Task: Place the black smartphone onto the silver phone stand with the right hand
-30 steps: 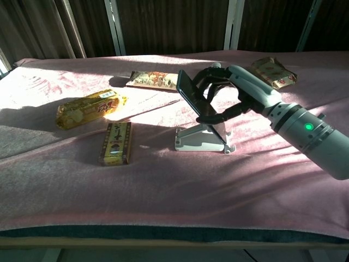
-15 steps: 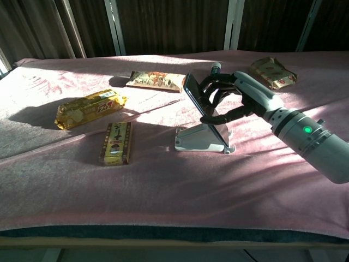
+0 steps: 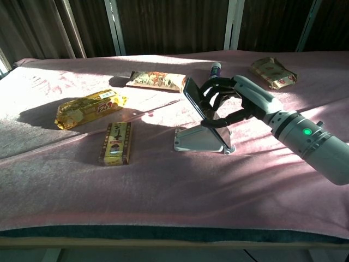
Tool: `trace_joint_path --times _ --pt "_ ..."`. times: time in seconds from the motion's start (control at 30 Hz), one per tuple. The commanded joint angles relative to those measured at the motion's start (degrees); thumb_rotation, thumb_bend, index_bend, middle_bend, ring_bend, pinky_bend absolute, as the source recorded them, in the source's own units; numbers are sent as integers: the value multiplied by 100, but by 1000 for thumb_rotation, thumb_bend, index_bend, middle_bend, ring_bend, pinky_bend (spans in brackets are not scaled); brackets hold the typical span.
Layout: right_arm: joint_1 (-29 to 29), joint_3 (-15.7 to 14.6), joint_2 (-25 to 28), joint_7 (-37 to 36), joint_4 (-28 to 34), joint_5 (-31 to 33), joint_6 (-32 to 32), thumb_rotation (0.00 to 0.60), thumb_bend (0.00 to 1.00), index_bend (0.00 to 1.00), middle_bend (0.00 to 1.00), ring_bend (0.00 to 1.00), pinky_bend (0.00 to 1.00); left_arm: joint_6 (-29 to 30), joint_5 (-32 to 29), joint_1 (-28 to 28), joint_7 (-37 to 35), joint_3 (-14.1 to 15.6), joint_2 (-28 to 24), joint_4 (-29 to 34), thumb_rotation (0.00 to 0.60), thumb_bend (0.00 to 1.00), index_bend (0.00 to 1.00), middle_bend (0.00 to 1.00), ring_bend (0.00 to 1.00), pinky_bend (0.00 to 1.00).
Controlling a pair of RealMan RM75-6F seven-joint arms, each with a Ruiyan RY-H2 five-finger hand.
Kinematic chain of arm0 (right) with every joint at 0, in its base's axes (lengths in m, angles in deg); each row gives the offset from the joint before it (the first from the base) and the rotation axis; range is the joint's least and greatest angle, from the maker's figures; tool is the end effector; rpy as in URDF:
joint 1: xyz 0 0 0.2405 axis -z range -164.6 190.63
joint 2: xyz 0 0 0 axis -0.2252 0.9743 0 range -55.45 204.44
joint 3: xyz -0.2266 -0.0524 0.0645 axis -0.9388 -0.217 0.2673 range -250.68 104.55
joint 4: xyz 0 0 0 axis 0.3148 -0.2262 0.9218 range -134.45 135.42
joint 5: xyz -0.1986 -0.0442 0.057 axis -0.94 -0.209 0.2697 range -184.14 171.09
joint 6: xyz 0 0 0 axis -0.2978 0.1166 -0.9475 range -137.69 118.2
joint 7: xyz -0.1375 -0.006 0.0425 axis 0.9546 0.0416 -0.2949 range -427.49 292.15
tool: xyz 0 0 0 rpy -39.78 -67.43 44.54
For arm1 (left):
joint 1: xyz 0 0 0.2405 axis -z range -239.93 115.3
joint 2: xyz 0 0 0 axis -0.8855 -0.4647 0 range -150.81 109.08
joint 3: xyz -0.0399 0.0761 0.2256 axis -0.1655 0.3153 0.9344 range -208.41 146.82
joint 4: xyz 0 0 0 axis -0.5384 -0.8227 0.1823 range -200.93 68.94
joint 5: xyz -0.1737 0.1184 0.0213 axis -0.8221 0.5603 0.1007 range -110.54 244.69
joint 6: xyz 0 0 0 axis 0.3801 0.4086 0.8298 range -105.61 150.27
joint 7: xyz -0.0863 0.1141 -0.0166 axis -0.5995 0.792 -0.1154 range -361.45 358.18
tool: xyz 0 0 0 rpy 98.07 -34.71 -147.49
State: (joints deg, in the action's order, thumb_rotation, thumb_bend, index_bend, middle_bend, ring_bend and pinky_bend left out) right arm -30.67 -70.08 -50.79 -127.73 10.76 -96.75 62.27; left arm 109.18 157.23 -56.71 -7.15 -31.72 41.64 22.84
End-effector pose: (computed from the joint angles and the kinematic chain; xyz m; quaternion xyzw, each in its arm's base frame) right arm -0.1785 -0.3631 -0.0761 0.6088 -0.4697 0.5889 0.2489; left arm -0.3019 0.1777 0.1615 -0.6161 -0.3714 -0.4057 0.5638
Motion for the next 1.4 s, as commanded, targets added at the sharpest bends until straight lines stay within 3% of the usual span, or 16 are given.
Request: trace_joint_path --times 0.03,0.2,0.63,0.97,1.07,1.4 --pt "3 -41 14 39 -22 -31 12 600 315 1000 785 560 467 6 -2 -4 -7 0 -2 1 600 386 0 3 21 121" --pt "20 -200 78 257 -77 -168 112 600 316 1000 785 559 466 31 32 -14 -34 13 -9 3 600 380 0 2 21 121" --pt "24 -254 116 512 -117 -162 29 600 309 970 782 542 458 -22 15 4 -65 18 -17 2 600 375 0 2 21 122" --pt "11 -174 162 639 -72 -35 -228 600 217 196 386 256 336 -39 19 11 -62 25 -17 6 600 367 0 9 21 122" --pt "12 -124 188 635 -41 20 -248 600 190 43 320 211 305 -34 22 11 -69 25 -20 5 600 367 0 10 21 122" --pt "85 -97 333 503 145 65 -194 600 153 0 286 190 282 -13 49 6 -56 33 -13 8 600 366 0 13 22 123"
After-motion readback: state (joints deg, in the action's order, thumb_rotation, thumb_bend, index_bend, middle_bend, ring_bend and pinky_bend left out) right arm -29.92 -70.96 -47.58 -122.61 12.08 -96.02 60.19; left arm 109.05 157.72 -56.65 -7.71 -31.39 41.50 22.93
